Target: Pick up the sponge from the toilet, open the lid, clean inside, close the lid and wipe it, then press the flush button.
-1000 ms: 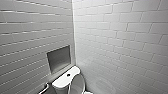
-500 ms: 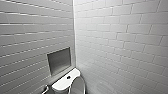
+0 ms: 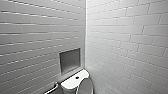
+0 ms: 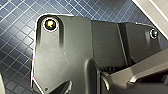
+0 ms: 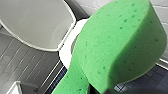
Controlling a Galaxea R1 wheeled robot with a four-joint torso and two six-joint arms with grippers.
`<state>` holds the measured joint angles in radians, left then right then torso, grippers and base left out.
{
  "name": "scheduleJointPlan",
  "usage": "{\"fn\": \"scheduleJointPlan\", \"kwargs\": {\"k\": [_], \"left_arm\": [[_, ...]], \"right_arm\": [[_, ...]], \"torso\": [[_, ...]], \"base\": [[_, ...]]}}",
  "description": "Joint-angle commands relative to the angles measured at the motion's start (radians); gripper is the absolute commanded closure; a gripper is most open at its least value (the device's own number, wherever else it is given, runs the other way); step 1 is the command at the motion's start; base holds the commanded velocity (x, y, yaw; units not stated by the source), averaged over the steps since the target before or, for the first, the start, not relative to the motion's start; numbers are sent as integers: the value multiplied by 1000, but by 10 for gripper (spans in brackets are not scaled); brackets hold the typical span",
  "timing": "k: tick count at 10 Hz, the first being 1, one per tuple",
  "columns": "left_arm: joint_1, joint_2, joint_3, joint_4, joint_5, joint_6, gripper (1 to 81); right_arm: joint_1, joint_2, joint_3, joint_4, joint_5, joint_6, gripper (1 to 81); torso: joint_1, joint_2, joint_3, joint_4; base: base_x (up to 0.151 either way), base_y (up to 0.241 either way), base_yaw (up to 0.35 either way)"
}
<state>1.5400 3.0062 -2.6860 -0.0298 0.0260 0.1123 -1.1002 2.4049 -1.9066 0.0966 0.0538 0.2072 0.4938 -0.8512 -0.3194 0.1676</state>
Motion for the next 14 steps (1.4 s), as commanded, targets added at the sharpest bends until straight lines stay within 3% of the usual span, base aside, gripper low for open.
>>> {"fn": "scheduleJointPlan", "kwargs": {"k": [1,5,6,8,9,10,14], "left_arm": [[-50,1,3,-10,58,7,10],[-45,2,3,-12,58,7,10],[-45,2,3,-12,58,7,10],[-42,2,3,-12,60,7,10],[-40,4,3,-12,60,7,10],[-40,5,3,-12,60,7,10],[-36,10,3,-13,60,7,10]], "right_arm": [[124,-39,5,9,-22,15,811],[219,-24,9,14,-35,20,811],[248,-11,-3,12,-37,21,811],[311,19,-21,12,-71,21,811],[329,41,-32,8,-92,21,811],[344,67,-58,6,-97,21,811],[418,163,-167,11,-152,20,811]], "torso": [[62,-97,-89,-1],[152,-239,-218,6],[111,-175,-239,6],[135,-207,-284,6],[141,-219,-233,6],[142,-221,-257,6],[144,-222,-268,6]], "base": [[0,0,0],[0,0,0],[0,0,0],[0,0,0],[0,0,0],[0,0,0],[0,0,0]]}}
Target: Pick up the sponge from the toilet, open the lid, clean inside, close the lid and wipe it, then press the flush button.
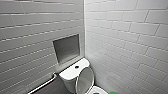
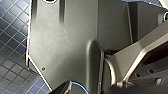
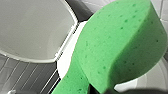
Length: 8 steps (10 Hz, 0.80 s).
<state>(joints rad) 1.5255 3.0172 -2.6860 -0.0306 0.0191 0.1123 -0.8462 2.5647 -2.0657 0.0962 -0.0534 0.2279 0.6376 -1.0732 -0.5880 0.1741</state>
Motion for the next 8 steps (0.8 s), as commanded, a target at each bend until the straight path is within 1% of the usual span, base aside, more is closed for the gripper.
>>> {"fn": "scheduleJointPlan", "kwargs": {"k": [1,4,6,7,8], "left_arm": [[-21,-1,3,-12,67,7,10],[-21,0,3,-14,67,7,10],[-21,5,3,-12,67,7,10],[-18,6,3,-12,67,7,10],[-17,6,3,-14,67,7,10]], "right_arm": [[183,10,-2,11,-45,-1,811],[215,10,18,10,-45,1,811],[227,11,21,8,-46,1,811],[233,11,27,8,-45,-1,811],[233,11,30,10,-45,1,811]], "torso": [[0,0,-56,0],[0,0,-140,0],[1,0,-209,0],[1,0,-245,31],[65,-100,-240,36]], "base": [[0,0,0],[0,0,0],[0,0,0],[0,0,0],[0,0,0]]}}
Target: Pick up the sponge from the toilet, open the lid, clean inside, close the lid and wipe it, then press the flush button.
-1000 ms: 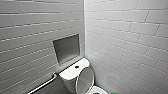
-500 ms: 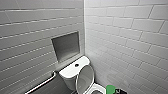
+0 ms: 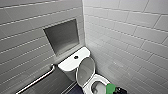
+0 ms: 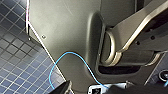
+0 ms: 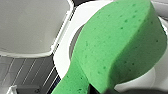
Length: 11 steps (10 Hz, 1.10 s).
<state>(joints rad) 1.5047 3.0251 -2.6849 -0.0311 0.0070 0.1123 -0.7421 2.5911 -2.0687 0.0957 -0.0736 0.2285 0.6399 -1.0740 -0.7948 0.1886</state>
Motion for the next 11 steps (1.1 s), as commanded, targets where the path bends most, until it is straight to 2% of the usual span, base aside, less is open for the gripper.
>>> {"fn": "scheduleJointPlan", "kwargs": {"k": [1,3,9,10,11], "left_arm": [[6,-1,2,-12,77,7,10],[6,0,2,-12,77,7,10],[6,3,2,-12,77,7,10],[6,3,2,-12,77,7,10],[6,3,2,-12,77,7,10]], "right_arm": [[129,-15,33,12,-25,-1,811],[135,-16,33,10,-25,-1,811],[152,-9,38,5,-26,-1,811],[157,-9,41,5,-26,-1,811],[163,-9,50,3,-26,-1,811]], "torso": [[64,-100,1,-2],[84,-132,-13,11],[225,-359,-17,12],[246,-393,-43,37],[269,-430,-72,47]], "base": [[0,0,0],[0,0,0],[0,0,0],[0,0,0],[0,0,0]]}}
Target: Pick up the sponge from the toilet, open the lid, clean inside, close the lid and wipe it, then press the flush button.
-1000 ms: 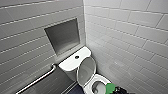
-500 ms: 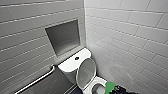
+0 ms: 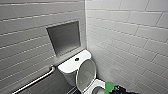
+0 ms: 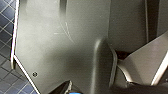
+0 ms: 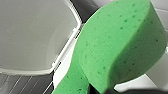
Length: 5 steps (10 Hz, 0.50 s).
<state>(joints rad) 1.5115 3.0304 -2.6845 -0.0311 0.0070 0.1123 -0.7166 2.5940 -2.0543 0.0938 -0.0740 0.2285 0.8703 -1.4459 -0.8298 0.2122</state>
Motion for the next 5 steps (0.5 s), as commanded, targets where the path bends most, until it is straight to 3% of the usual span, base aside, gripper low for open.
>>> {"fn": "scheduleJointPlan", "kwargs": {"k": [1,5], "left_arm": [[-1,-2,1,-12,77,7,10],[-1,1,1,-10,77,7,10]], "right_arm": [[145,-10,40,4,-26,-1,811],[182,-3,50,-2,-39,-1,811]], "torso": [[-3,5,-70,32],[28,-43,-180,64]], "base": [[0,0,0],[0,0,0]]}}
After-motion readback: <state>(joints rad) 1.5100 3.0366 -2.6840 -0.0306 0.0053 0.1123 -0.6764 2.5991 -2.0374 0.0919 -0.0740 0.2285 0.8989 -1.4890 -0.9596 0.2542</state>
